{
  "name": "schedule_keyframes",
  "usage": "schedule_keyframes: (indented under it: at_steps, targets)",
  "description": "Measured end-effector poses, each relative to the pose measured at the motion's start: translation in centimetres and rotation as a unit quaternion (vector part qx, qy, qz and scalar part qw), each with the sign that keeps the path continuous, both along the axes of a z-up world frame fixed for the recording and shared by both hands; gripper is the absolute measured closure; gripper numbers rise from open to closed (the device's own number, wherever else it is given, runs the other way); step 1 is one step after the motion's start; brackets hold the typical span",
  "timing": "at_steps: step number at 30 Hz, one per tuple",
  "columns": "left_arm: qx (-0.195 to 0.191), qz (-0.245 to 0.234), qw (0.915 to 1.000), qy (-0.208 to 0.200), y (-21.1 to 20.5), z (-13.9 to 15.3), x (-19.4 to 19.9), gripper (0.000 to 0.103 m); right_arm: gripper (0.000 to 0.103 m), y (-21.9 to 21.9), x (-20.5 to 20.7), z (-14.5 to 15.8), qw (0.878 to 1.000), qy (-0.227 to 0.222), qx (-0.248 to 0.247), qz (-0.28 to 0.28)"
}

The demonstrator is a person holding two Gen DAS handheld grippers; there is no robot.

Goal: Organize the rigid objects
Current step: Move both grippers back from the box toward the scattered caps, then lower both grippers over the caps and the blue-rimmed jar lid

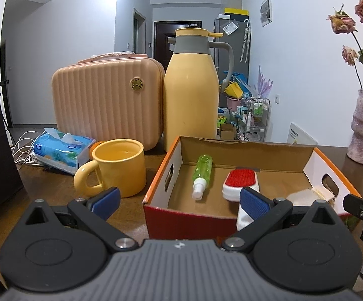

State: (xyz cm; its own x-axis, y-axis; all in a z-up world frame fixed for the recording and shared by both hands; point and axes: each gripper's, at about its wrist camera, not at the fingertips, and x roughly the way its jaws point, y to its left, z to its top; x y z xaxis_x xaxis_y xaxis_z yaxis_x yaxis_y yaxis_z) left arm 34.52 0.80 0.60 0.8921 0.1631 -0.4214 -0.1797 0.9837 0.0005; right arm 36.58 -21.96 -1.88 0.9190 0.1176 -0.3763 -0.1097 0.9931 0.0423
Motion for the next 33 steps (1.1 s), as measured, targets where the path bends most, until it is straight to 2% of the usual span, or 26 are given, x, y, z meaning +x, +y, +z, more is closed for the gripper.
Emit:
schedule_keyframes:
  at_steps: [19, 33]
  targets:
    - [-0.002, -0.027, 0.9996, 0.008, -0.3, -1.2, -6.7, 0.000, 0.000, 0.4, -6.2, -1.4, 1.000, 0.006, -0.018, 0.023]
    - [-0.011, -0.040, 0.9989, 0.023, 0.3, -2.8, -10.1, 0.000, 0.000, 1.2, -9.3, -2.7, 0.998, 0.017, -0.040, 0.048]
